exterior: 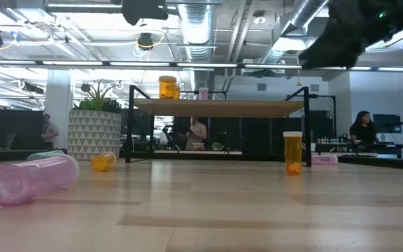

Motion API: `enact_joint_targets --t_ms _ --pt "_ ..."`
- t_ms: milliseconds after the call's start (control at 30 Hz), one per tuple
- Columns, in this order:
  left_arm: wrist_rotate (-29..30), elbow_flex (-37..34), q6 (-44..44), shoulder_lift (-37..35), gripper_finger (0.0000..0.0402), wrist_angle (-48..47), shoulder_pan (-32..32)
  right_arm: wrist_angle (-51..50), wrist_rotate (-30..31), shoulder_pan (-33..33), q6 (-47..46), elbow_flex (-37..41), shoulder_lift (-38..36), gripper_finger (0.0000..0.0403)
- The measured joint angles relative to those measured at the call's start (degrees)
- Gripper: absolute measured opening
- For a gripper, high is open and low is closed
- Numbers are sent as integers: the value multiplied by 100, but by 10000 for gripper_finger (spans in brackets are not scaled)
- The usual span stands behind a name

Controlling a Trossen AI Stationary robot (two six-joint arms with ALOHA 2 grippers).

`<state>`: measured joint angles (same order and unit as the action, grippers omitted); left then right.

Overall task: Pick and place medicine bottles onto shelf by color
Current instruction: Put the top pink bottle aligned with the other pink pill bottle on the shelf

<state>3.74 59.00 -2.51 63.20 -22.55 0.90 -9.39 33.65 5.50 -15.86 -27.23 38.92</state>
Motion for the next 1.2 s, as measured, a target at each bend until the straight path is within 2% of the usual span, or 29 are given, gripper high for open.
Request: enact_joint_targets --t_ms 167,267,367,667,867,1033,1200 --pt "212 -345 -254 -27 213 859 -389 -929 227 -750 -1198 -117 0 253" --pt "224 -415 -320 -92 213 1058 -406 -1175 206 -1264 -1540 -128 0 253" --pt "237 -510 -320 -136 213 1020 -404 -1275 -52 -1759 -1631 -131 0 253" --pt "209 -1061 -476 -382 212 1697 -346 -1805 -785 -3294 -2157 -133 60 253" --pt "151 -1250 -478 -560 212 1792 -299 -1544 -1348 -3437 -1923 -133 37 253" --pt "193 -1250 -477 -623 212 1780 -294 -1605 -1061 -3441 -1965 -133 39 253" --pt "211 -1250 -506 -629 212 1766 -295 -1952 -984 -3780 -2246 -133 84 253"
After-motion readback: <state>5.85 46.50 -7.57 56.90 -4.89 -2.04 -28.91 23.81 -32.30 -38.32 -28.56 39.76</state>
